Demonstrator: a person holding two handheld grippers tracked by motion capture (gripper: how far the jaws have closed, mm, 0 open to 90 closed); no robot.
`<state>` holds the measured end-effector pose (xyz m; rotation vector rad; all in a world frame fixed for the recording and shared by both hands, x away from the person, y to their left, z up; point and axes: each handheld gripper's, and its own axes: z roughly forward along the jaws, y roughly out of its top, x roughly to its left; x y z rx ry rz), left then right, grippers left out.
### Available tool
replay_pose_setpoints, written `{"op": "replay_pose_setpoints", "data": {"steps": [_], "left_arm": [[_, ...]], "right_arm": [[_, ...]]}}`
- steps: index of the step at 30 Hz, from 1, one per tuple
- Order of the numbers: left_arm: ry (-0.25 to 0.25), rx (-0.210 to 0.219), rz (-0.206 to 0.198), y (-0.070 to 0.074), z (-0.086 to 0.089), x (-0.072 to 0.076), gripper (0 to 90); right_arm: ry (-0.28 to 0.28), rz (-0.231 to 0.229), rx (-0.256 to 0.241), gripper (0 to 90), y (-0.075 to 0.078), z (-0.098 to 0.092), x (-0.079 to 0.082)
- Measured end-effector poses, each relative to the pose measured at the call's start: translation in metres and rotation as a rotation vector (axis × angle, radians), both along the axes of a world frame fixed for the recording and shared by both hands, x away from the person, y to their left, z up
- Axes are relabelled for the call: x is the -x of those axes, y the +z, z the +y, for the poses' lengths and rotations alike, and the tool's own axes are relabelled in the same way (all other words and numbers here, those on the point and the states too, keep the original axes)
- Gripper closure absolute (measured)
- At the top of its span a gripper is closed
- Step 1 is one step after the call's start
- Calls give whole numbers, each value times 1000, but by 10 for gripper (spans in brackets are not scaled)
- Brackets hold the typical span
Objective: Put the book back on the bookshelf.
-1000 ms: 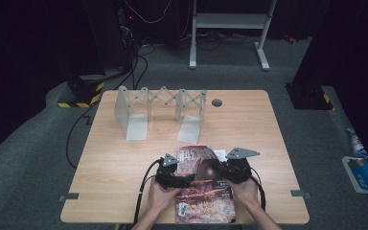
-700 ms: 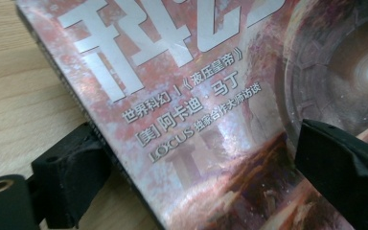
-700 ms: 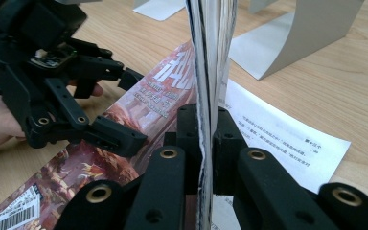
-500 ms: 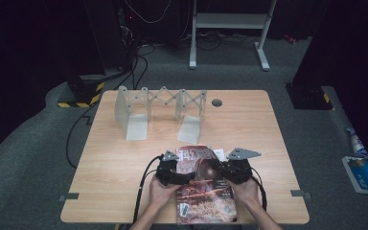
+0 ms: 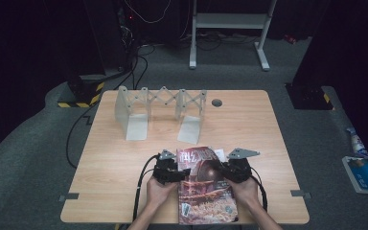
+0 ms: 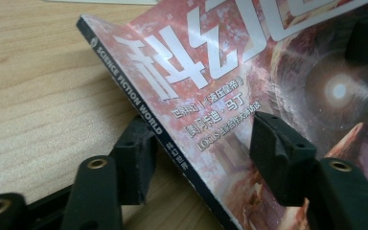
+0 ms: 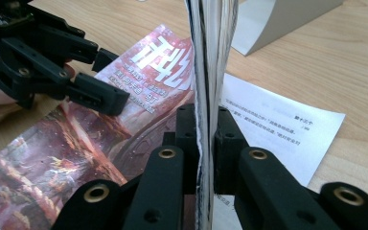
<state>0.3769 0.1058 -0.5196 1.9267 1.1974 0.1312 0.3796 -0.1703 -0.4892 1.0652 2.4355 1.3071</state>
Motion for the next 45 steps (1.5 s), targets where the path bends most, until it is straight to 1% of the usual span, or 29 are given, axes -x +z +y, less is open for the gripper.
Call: {"op": "replay_pose_setpoints", "data": {"steps": [3,4,6,7,9,11,12,15,17,18,20,21,22,23,24,25,28,29,31,32,33,34,35,37,38,39,40,42,45], "left_arm": [[-1,4,6,0,1,0,490],[-5,7,7,1,1,0,522],[-10,13,7,1,3,0,539],[-7,25,8,1,3,0,567],[-11,21,-8,3,1,2,606],[-14,6,-28,3,0,3,629],[-14,6,-28,3,0,3,636],[-17,-17,-67,6,-3,7,649],[-17,-17,-71,6,-3,7,653],[-18,-9,-74,7,-4,8,656],[-23,-15,-81,7,-4,8,658],[-25,-16,-82,7,-4,9,664],[-25,-16,-82,7,-4,9,667],[-25,-12,-80,7,-4,9,671],[-19,1,-74,8,-5,9,671],[-17,5,-70,8,-4,9,679],[-18,0,-62,9,-5,8,680],[-16,-1,-66,10,-6,7,681],[-23,-10,-77,12,-8,6,686],[-25,-11,-81,13,-9,6,688],[-26,-16,-87,14,-10,6,690],[-24,-17,-89,15,-11,6,691],[-24,-17,-89,15,-11,6,691],[-26,-18,-86,15,-10,5,691],[-24,-17,-82,16,-10,5,691],[-26,-21,-82,16,-10,5,693],[-23,-21,-84,16,-11,5,693],[-25,-26,-88,18,-12,5,694],[-25,-12,-77,17,-12,4,698]], "right_arm": [[8,9,14,830,-2,-1,-3],[9,12,16,825,-3,-2,-4],[8,12,17,822,-4,-2,-4],[4,17,17,819,-5,-2,-4],[2,15,30,812,-5,-2,-5],[1,8,48,791,-5,-2,-4],[1,8,48,791,-5,-2,-4],[-17,13,63,733,-7,-2,-6],[-25,15,67,710,-7,-2,-6],[-44,16,79,661,-9,-2,-6],[-51,18,86,637,-9,-3,-6],[-68,51,89,578,-11,-6,-6],[-68,51,89,578,-11,-6,-6],[-81,84,77,532,-14,-12,-8],[-81,84,77,532,-14,-12,-8],[-103,95,68,510,-16,-18,-7],[-120,86,69,492,-17,-23,-6],[-137,89,69,494,-16,-24,-5],[-159,55,95,515,-13,-29,-2],[-166,50,93,534,-12,-32,-1],[-171,60,79,654,-10,-39,0],[-181,56,63,721,-10,-42,1],[-181,56,63,721,-10,-42,1],[-198,55,38,807,-10,-48,1],[-204,54,41,829,-11,-50,1],[-218,53,86,860,-14,-49,0],[-218,53,86,860,-14,-49,0],[-228,53,120,868,-17,-48,-3],[-245,69,128,870,-21,-48,-9]]}}
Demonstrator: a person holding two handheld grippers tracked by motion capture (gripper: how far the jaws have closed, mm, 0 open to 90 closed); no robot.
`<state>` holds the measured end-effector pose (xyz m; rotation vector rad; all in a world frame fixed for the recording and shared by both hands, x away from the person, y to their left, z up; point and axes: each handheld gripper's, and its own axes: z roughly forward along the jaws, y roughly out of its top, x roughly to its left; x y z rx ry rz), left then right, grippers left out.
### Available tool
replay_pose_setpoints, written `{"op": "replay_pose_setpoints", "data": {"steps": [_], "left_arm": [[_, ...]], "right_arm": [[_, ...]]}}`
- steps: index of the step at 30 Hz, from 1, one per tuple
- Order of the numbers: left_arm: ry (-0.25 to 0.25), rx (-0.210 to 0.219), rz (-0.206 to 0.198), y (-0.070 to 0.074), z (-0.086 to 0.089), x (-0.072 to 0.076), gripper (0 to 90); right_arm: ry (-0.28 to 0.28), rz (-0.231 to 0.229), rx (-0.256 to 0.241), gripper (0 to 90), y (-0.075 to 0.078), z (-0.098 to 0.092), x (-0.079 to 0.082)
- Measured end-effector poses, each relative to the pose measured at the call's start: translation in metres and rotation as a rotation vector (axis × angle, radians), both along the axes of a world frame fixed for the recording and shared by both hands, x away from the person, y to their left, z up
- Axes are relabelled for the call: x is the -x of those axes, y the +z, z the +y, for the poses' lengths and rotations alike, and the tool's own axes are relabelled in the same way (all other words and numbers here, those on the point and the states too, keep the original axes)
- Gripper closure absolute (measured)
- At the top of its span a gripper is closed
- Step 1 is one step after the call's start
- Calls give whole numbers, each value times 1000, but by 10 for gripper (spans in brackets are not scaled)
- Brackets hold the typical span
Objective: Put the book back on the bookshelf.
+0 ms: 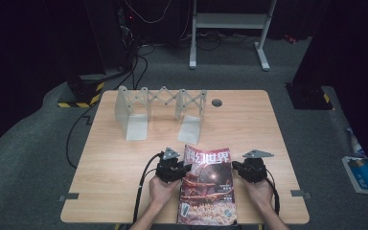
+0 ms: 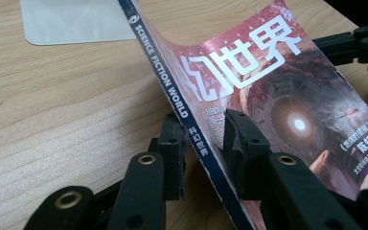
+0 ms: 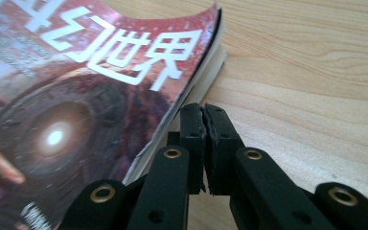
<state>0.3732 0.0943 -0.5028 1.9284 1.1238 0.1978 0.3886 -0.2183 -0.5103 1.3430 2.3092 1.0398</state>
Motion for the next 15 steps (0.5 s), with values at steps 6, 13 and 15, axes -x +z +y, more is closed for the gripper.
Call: {"op": "replay_pose_setpoints", "data": {"steps": [6,13,15], "left_arm": [[2,14,32,0,3,-2,697],[0,7,62,-1,6,-5,674],[-3,2,66,-1,6,-6,662]], "right_arm": [[22,25,18,873,-5,9,-6],[47,9,8,896,-7,12,-9],[62,-2,19,897,-7,13,-9]]}}
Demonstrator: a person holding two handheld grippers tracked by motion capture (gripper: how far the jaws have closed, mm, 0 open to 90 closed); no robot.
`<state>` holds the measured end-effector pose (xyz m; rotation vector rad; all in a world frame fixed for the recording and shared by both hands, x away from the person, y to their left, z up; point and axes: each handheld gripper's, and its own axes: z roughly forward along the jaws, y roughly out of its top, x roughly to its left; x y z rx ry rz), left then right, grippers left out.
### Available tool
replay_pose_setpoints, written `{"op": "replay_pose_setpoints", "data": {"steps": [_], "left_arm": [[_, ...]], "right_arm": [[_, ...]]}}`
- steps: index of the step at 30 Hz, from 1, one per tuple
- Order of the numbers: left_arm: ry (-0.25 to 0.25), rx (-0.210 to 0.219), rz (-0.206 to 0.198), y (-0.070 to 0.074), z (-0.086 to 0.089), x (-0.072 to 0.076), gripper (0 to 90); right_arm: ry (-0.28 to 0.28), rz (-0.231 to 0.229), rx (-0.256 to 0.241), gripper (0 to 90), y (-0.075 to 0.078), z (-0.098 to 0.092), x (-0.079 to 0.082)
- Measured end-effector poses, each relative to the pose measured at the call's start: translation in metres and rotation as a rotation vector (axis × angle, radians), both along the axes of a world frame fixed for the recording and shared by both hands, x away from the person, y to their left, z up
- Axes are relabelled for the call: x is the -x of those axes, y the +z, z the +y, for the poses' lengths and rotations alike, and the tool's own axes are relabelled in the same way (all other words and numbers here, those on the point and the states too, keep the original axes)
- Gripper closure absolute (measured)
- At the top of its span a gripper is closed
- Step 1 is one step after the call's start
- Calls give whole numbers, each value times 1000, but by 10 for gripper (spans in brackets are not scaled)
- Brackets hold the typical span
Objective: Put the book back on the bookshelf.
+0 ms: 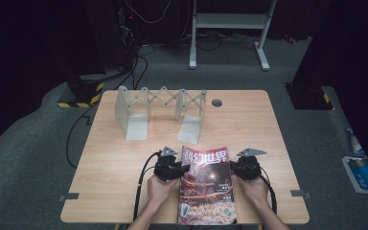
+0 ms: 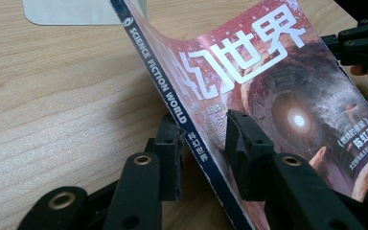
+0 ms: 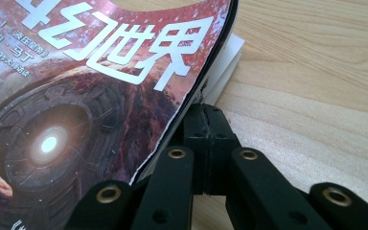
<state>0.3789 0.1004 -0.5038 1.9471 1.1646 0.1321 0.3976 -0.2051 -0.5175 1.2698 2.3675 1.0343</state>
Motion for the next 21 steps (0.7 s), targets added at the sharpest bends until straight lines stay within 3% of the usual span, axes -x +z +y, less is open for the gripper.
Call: {"op": "replay_pose_setpoints", "data": {"steps": [4,7,18,21], "left_arm": [[-15,-33,3,3,-4,-5,609],[-10,-13,8,4,-6,-10,590],[-3,-23,28,8,-10,-19,505],[6,-5,38,7,-9,-21,496]], "right_arm": [[15,-5,-5,897,-1,0,0],[18,-4,-10,897,-1,2,0],[34,-1,-17,897,-1,5,0],[43,-7,-17,897,-2,6,0]]}}
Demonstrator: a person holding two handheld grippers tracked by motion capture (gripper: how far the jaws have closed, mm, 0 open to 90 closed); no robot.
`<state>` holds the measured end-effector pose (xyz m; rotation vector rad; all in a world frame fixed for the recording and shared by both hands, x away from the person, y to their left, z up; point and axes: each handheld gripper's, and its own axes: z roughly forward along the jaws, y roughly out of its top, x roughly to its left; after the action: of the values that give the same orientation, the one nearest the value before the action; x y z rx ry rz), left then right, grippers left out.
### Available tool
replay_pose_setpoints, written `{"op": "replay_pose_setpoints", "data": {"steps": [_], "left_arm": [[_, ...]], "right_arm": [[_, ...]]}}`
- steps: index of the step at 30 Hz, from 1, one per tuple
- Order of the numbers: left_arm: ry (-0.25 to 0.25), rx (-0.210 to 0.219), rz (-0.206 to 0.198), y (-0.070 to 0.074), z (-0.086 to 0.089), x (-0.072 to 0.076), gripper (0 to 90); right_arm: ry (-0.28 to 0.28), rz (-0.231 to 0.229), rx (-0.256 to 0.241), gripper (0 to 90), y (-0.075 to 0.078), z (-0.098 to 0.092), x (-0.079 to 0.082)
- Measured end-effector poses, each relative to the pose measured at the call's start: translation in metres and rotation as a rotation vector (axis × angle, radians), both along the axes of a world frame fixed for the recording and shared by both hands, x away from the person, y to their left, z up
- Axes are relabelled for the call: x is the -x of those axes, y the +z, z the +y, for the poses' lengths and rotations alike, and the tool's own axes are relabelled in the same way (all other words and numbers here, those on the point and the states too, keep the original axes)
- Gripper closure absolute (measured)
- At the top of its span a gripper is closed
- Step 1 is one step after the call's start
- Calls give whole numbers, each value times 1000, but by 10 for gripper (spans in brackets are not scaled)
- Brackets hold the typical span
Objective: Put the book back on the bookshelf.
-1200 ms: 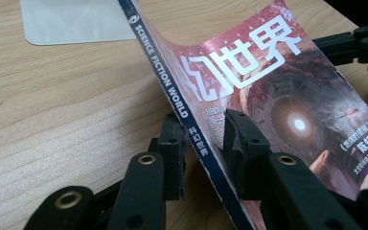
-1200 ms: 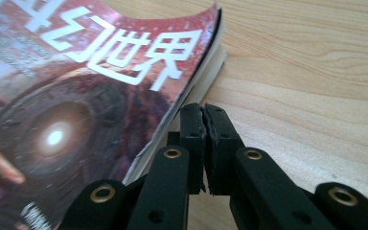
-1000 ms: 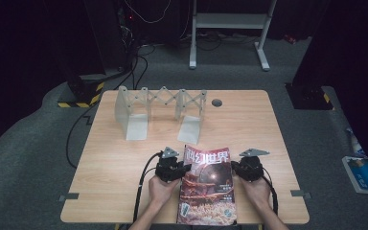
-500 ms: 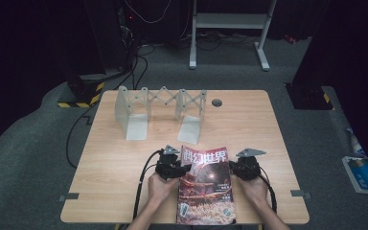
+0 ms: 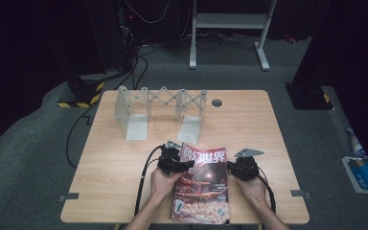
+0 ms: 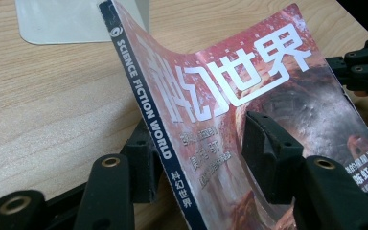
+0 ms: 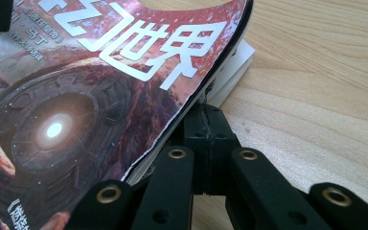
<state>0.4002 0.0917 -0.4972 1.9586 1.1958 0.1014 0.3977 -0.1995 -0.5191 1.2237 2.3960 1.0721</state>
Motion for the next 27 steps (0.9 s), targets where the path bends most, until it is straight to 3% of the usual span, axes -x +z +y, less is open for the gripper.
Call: {"op": "replay_pose_setpoints", "data": {"steps": [5,11,18,23,27], "left_arm": [[2,3,9,-2,1,-3,486],[-19,2,22,-4,-1,-3,537],[-37,-22,41,-2,-5,-7,536],[-36,-10,29,2,-7,-11,500],[-40,-10,46,0,-5,-13,499]], "right_arm": [[7,-1,-3,898,0,0,0],[30,-12,10,899,-1,4,0],[73,-20,52,899,2,17,-3],[90,-22,52,899,2,20,-3],[99,-15,36,899,1,21,-3]]}}
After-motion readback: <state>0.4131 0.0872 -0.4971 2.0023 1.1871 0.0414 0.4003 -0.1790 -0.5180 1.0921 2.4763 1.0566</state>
